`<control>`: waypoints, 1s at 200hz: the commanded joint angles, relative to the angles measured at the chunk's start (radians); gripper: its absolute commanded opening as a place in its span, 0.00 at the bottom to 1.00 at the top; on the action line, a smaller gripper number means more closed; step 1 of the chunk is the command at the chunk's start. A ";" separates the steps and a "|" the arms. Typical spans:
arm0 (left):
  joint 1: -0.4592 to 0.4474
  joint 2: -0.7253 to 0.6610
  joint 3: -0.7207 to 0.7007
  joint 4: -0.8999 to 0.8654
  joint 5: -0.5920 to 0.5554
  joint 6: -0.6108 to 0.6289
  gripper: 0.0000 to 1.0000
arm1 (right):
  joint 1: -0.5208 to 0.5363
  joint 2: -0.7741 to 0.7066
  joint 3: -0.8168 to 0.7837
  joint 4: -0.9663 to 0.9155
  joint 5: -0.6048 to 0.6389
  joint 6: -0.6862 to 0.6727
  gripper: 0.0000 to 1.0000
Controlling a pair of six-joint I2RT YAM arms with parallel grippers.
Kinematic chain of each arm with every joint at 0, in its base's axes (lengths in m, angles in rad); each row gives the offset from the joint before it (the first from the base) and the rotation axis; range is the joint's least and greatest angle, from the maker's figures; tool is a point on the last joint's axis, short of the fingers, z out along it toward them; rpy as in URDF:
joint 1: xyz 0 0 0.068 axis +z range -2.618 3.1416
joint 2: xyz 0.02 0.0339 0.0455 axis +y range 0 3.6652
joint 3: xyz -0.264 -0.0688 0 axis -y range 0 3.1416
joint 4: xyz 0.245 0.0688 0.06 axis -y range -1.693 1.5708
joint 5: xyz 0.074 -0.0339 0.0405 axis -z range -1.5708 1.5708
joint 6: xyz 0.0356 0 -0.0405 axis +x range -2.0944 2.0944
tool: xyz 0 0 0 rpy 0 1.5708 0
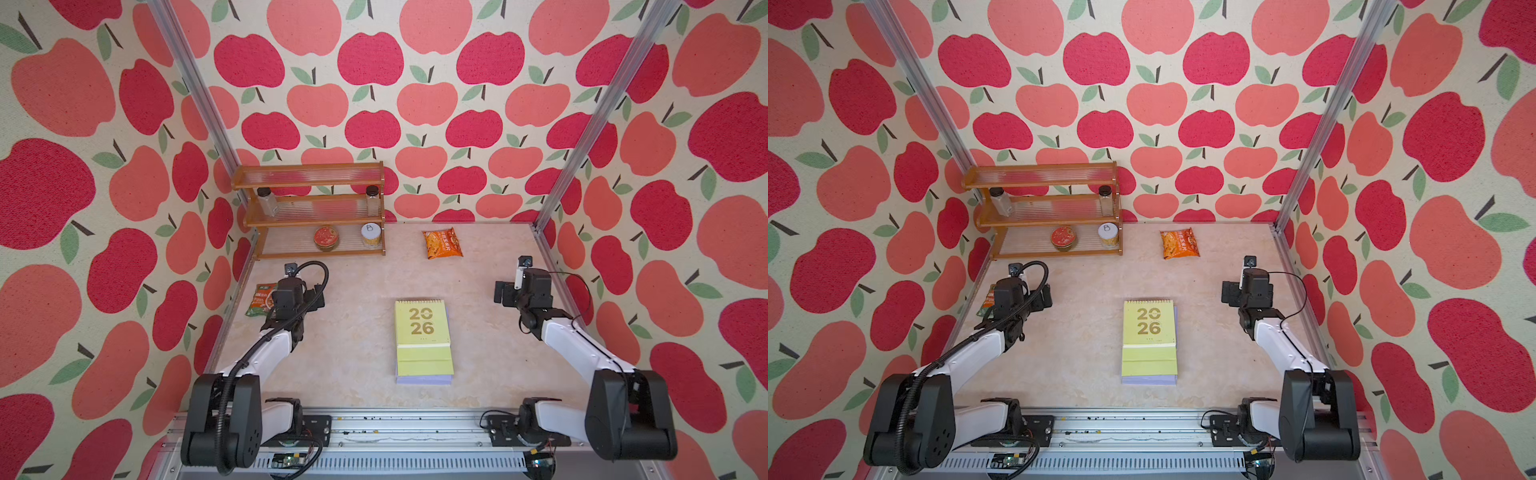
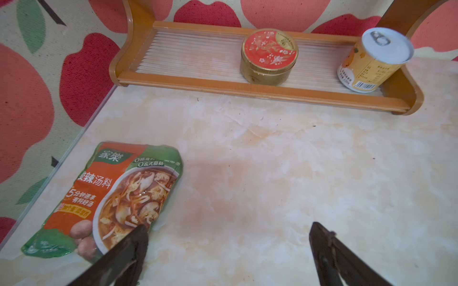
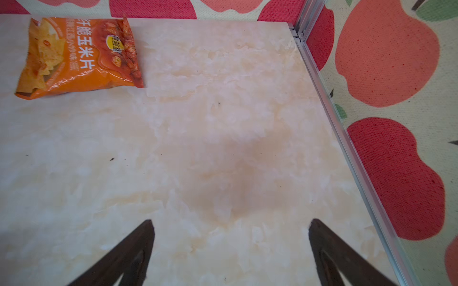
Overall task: Stack the calendars
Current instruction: Reset both arms
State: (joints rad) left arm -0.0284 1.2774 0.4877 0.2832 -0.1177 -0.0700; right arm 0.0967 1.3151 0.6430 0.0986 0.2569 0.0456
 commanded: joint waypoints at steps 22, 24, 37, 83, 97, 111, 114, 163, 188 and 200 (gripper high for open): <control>0.041 0.130 -0.013 0.242 0.091 0.125 0.99 | -0.003 0.110 -0.122 0.368 -0.087 -0.154 0.99; 0.044 0.137 -0.014 0.253 0.103 0.127 0.99 | -0.003 0.117 -0.137 0.416 -0.088 -0.158 0.99; 0.055 0.169 -0.014 0.317 0.148 0.139 0.99 | -0.007 0.123 -0.150 0.473 -0.066 -0.151 0.99; 0.155 0.270 -0.058 0.476 0.333 0.094 0.99 | -0.021 0.135 -0.136 0.469 -0.104 -0.113 0.99; 0.160 0.294 -0.106 0.605 0.352 0.091 0.99 | -0.022 0.188 -0.227 0.690 -0.133 -0.103 0.99; 0.161 0.290 -0.086 0.554 0.364 0.098 0.99 | -0.022 0.280 -0.283 0.914 -0.101 -0.102 0.99; 0.165 0.291 -0.089 0.564 0.363 0.093 0.99 | -0.023 0.259 -0.279 0.866 -0.094 -0.094 0.99; 0.148 0.291 -0.067 0.520 0.259 0.071 0.99 | -0.030 0.240 -0.241 0.764 -0.158 -0.099 0.99; 0.142 0.288 -0.060 0.500 0.238 0.071 0.99 | -0.030 0.239 -0.245 0.771 -0.158 -0.100 0.99; 0.143 0.288 -0.061 0.504 0.239 0.070 0.99 | -0.030 0.237 -0.248 0.773 -0.158 -0.099 0.99</control>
State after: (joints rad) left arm 0.1173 1.5604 0.4053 0.7692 0.1455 0.0139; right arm 0.0708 1.5642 0.3897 0.8478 0.1143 -0.0628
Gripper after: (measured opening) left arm 0.993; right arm 0.993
